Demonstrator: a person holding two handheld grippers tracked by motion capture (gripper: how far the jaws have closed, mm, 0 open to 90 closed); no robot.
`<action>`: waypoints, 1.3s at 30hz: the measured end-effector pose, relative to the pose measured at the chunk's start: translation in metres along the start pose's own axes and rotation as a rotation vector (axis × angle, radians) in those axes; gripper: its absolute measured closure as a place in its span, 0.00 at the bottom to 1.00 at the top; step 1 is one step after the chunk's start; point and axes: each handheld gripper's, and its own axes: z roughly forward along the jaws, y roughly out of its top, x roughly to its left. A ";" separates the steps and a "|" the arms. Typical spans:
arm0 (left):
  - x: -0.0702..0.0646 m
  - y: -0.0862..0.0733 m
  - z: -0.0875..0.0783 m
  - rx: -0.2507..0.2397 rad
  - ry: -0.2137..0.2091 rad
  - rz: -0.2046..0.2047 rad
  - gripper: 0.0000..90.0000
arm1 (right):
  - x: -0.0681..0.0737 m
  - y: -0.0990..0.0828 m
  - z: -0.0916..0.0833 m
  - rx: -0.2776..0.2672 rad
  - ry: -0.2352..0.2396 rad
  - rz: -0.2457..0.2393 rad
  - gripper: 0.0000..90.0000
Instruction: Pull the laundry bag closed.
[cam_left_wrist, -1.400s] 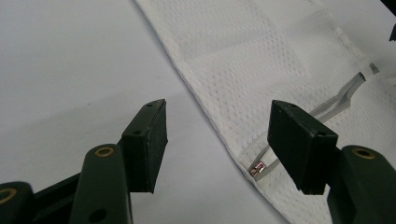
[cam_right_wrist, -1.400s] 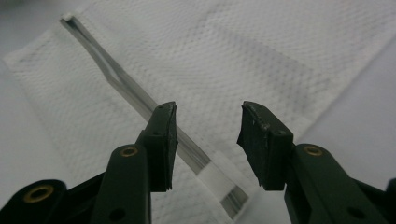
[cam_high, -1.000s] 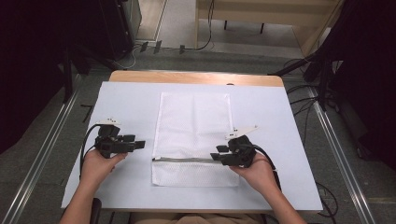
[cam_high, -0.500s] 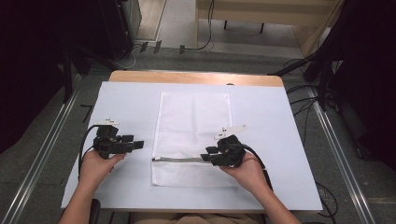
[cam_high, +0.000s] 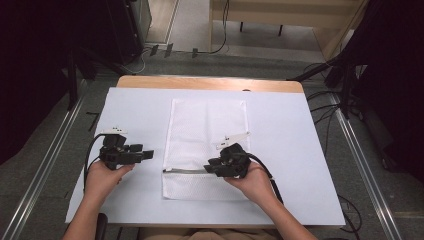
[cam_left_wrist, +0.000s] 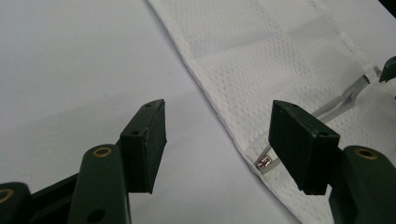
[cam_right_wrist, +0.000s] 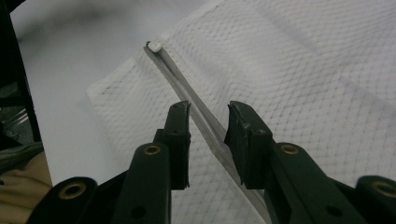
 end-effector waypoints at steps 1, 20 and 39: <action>0.000 0.000 0.000 0.000 0.000 0.000 0.42 | 0.000 0.000 0.000 0.000 0.000 0.000 0.79; 0.001 0.000 0.000 -0.001 0.010 0.010 0.42 | 0.012 0.021 0.031 0.018 0.057 -0.034 0.79; 0.001 -0.001 0.000 -0.006 0.018 0.016 0.42 | 0.015 0.030 0.056 0.052 0.082 -0.034 0.84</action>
